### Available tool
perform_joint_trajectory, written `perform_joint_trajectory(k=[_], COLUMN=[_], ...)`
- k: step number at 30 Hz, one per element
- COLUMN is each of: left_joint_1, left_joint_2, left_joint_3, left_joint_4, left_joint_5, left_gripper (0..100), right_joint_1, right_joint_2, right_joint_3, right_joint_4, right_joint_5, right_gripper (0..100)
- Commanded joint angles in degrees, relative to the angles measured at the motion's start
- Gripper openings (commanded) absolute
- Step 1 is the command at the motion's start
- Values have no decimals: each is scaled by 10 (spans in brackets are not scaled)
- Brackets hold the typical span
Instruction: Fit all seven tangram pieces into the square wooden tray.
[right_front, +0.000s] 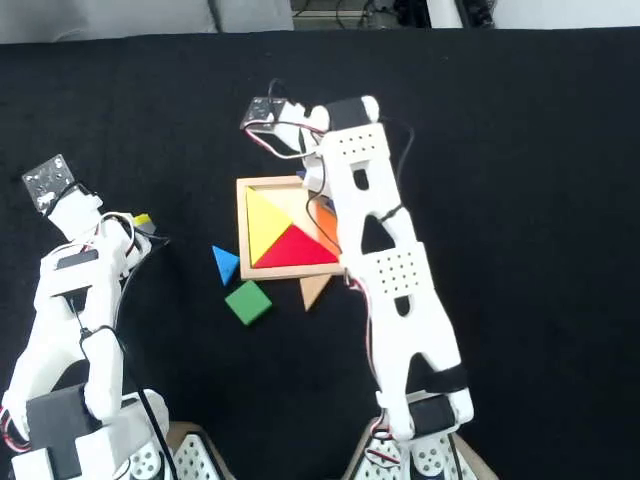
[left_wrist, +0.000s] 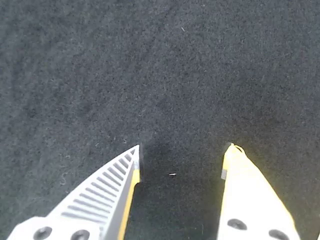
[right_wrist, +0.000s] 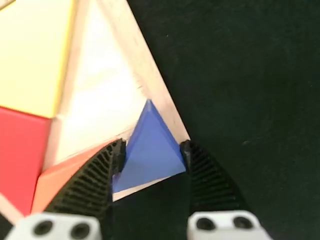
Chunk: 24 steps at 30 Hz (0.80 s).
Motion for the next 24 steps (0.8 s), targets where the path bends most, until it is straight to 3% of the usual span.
perform_joint_trajectory(k=[1,8,14,24], left_joint_1=[8,8,8,8], left_joint_2=[-4,-4,-4,-4], left_joint_3=[-33,-34,-34,-35], left_joint_4=[-12,-12,-12,-13], left_joint_5=[-6,-6,-6,-6], left_gripper=[261,261,261,261], right_joint_1=[-6,-8,-9,-9], right_joint_2=[7,15,12,-16], right_joint_3=[-63,-90,-44,-35], right_joint_4=[15,25,25,28], right_joint_5=[-5,-5,-2,-4], right_gripper=[67,70,189,132])
